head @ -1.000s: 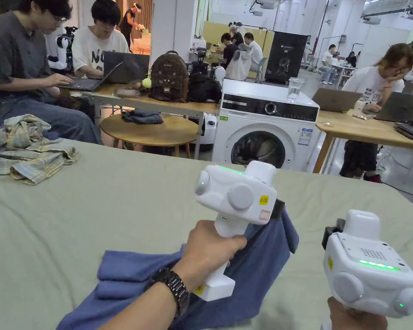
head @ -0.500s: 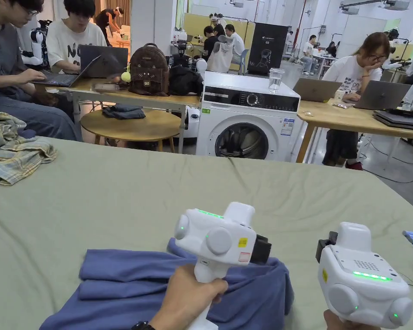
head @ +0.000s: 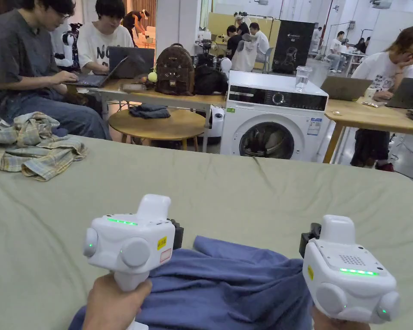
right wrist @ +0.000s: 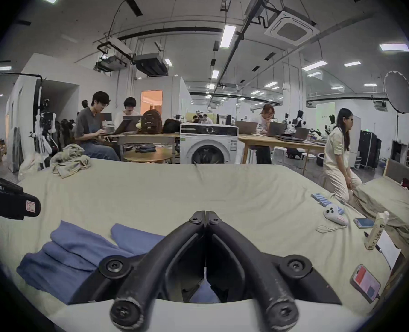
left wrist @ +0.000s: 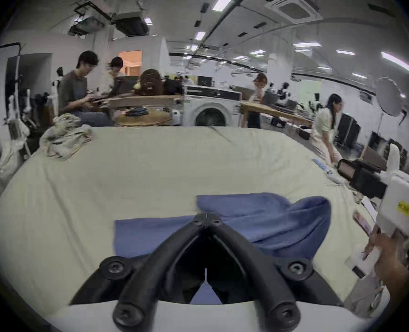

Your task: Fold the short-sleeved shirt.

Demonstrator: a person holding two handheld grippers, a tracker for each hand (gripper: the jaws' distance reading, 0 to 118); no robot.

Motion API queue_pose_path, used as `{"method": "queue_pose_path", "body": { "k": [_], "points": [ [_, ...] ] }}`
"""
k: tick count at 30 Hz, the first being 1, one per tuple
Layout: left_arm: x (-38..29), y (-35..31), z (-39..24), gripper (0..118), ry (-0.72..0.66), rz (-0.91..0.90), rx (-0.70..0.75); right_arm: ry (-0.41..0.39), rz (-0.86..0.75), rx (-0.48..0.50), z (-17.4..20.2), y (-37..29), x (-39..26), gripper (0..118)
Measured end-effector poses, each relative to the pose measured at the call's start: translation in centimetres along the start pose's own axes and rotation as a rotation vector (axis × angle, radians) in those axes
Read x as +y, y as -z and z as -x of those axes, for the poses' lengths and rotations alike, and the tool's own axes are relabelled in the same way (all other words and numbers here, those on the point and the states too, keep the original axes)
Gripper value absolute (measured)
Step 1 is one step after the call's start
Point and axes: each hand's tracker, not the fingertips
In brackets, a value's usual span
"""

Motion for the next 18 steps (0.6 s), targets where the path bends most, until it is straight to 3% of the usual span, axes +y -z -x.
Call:
{"method": "queue_pose_path", "body": {
  "k": [11, 12, 15, 18],
  "points": [
    [5.5, 9.5, 9.9, 0, -0.143, 0.255, 0.112, -0.001, 0.045, 0.046, 1.6, 1.5, -0.7, 0],
    [5.9, 11.0, 10.6, 3, -0.156, 0.290, 0.124, 0.000, 0.049, 0.045, 1.5, 1.5, -0.7, 0],
    [7.5, 15.4, 12.5, 40, -0.208, 0.368, 0.137, -0.002, 0.060, 0.036, 0.9, 1.7, -0.8, 0],
    [8.4, 20.2, 14.1, 47, -0.256, 0.454, 0.160, 0.000, 0.068, 0.027, 0.3, 1.7, -0.7, 0]
  ]
}}
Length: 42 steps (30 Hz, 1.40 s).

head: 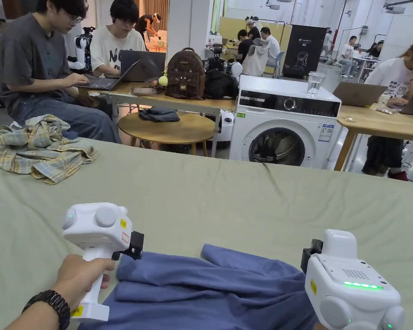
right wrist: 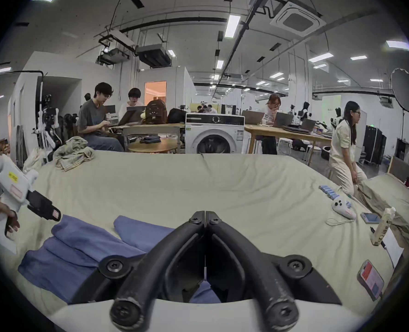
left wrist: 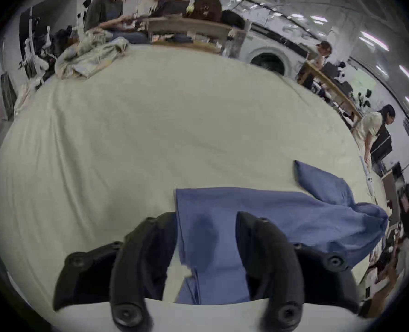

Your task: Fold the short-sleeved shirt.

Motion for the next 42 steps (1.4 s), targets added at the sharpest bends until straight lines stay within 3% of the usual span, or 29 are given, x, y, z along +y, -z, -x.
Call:
{"method": "queue_pose_path", "body": {
  "k": [5, 9, 10, 11, 13, 16, 21, 25, 27, 36, 38, 39, 40, 41, 42],
  "points": [
    [1.4, 3.2, -0.8, 64, -0.008, 0.011, 0.015, -0.004, 0.009, -0.014, -0.7, 0.2, 0.0, 0],
    [-2.7, 7.3, -2.2, 63, 0.085, 0.104, 0.080, -0.012, 0.028, -0.024, -1.4, 0.7, -0.2, 0],
    [-4.6, 7.5, -2.5, 56, 0.127, 0.035, 0.110, -0.011, 0.038, -0.023, -1.6, 0.8, -0.1, 0],
    [-5.6, 7.3, -2.9, 41, 0.151, -0.001, 0.110, -0.009, 0.045, -0.026, -1.9, 1.0, -0.1, 0],
    [-6.5, 5.3, -2.9, 0, 0.179, 0.001, 0.051, -0.001, 0.059, -0.029, -2.7, 1.4, 0.1, 0],
    [-6.6, 2.4, -1.9, 0, 0.166, 0.004, -0.002, 0.013, 0.097, -0.044, -4.3, 2.6, 0.9, 0],
    [-8.2, -0.8, 0.3, 0, 0.169, -0.078, 0.004, 0.067, 0.313, -0.054, -7.7, 6.0, 1.8, 0],
    [-9.6, -2.3, 1.3, 0, 0.186, -0.133, 0.034, 0.086, 0.470, -0.043, -8.9, 8.6, 0.7, 42],
    [-9.8, -3.4, 1.6, 0, 0.178, -0.142, 0.028, 0.082, 0.532, -0.003, -8.9, 9.7, -0.5, 50],
    [-11.2, -4.2, 2.1, 0, 0.171, -0.149, 0.027, 0.090, 0.797, 0.067, -7.8, 13.5, -5.0, 49],
    [-11.6, -4.0, 2.2, 0, 0.173, -0.145, 0.031, 0.087, 0.762, 0.046, -7.5, 13.2, -5.2, 42],
    [-11.7, -3.9, 2.2, 0, 0.173, -0.144, 0.032, 0.094, 0.752, 0.050, -7.5, 12.9, -5.2, 30],
    [-11.8, -3.8, 2.2, 0, 0.173, -0.143, 0.033, 0.110, 0.752, 0.076, -7.4, 12.9, -5.1, 6],
    [-11.9, -3.8, 2.1, 0, 0.174, -0.142, 0.034, 0.123, 0.756, 0.124, -7.1, 12.9, -5.2, 5],
    [-11.9, -3.7, 2.1, 0, 0.174, -0.142, 0.035, 0.081, 0.754, 0.091, -6.7, 12.6, -5.2, 3]
  ]
}}
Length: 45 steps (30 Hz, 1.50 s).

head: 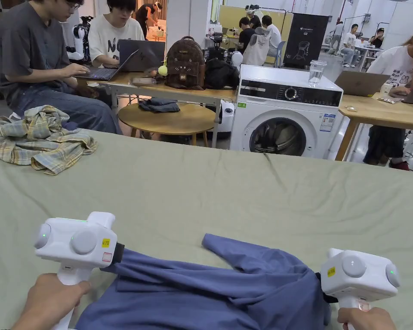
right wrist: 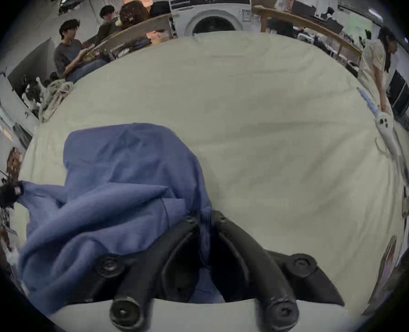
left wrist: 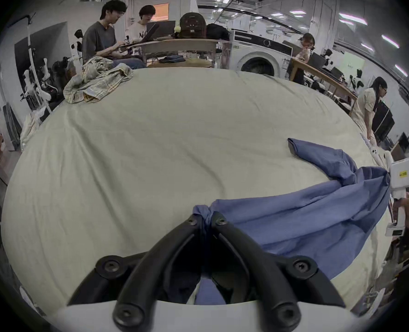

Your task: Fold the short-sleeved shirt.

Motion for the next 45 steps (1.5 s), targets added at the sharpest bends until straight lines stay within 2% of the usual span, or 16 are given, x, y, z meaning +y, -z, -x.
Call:
{"method": "queue_pose_path", "body": {
  "k": [1, 2, 5, 9, 15, 19, 30, 36, 45],
  "points": [
    [0.0, 0.0, 0.0, 0, 0.000, -0.003, 0.001, -0.046, -0.008, -0.008, 0.2, -0.3, 0.0, 2],
    [0.0, -0.1, -0.1, 0, 0.000, -0.007, 0.002, -0.055, -0.035, -0.008, 0.2, -0.9, -0.1, 2],
    [1.1, -1.1, 0.0, 0, -0.010, -0.041, -0.004, 0.003, -0.134, -0.023, -0.9, -2.8, 0.5, 1],
    [3.2, -2.8, 0.0, 0, -0.005, -0.115, 0.006, 0.028, -0.294, -0.056, -2.3, -7.2, 2.4, 1],
    [8.1, -5.9, 0.6, 0, -0.017, -0.214, 0.035, -0.005, -0.479, -0.115, -2.8, -13.7, 5.6, 1],
    [11.7, -7.3, 1.3, 0, -0.023, -0.276, 0.063, -0.057, -0.564, -0.144, -2.0, -16.7, 7.5, 1],
    [21.4, -12.8, 2.8, 0, -0.013, -0.422, 0.151, -0.098, -0.741, -0.200, 1.2, -23.5, 14.7, 0],
    [27.2, -15.5, 3.2, 0, -0.024, -0.496, 0.173, -0.069, -0.839, -0.204, 2.5, -27.3, 19.0, 0],
    [30.0, -15.9, 2.0, 0, 0.010, -0.545, 0.200, -0.069, -0.902, -0.215, 3.1, -29.6, 22.3, 0]
  ]
}}
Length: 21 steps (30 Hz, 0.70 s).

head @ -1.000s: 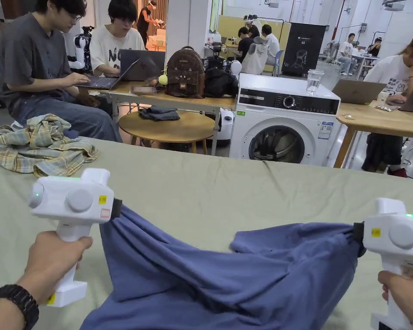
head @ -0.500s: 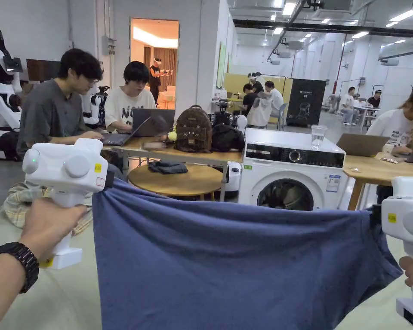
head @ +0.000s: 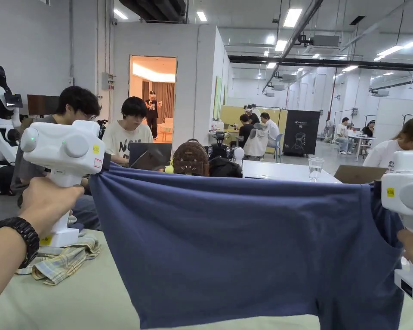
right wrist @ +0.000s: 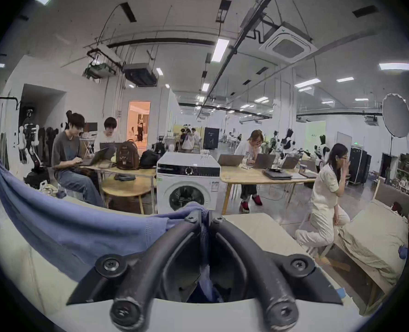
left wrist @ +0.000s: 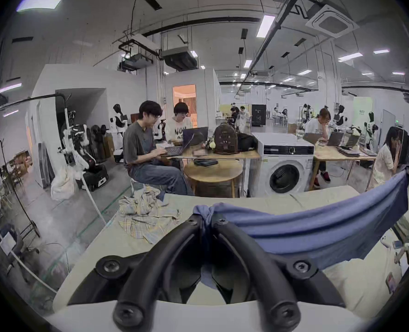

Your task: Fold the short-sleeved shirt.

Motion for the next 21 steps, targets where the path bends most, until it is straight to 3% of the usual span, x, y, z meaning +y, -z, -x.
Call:
{"method": "queue_pose_path", "body": {
  "k": [12, 21],
  "points": [
    [-14.2, -0.6, 0.7, 0, 0.002, 0.139, -0.040, -0.017, 0.141, 0.009, 0.0, -1.4, -12.4, 1],
    [-25.1, -6.3, 3.0, 0, -0.022, 0.216, -0.074, -0.037, 0.238, 0.016, -0.7, -8.1, -21.9, 1]
  ]
}}
